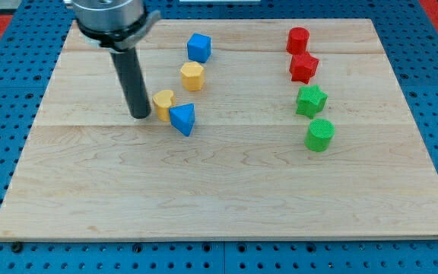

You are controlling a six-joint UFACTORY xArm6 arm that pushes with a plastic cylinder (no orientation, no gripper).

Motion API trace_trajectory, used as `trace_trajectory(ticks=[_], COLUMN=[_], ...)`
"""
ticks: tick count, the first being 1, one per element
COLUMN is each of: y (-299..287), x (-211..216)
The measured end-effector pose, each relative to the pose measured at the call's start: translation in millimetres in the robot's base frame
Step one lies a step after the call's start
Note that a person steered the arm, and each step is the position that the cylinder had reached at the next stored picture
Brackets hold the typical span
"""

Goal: Push the blue triangle left a bit

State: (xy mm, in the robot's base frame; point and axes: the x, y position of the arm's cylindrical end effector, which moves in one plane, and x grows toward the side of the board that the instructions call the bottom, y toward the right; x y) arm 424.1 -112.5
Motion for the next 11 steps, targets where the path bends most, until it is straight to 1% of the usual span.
trace_trajectory(ticks=[1,2,3,4,5,6,7,8,9,11], y=[26.4,32.7,27.0,19.6,34.7,88.7,98.8,98.5,89.4,80.2], x=[1.3,-2.9,-4.3,29.8,78.6,80.4,37.1,2.5,-1.7,11.6])
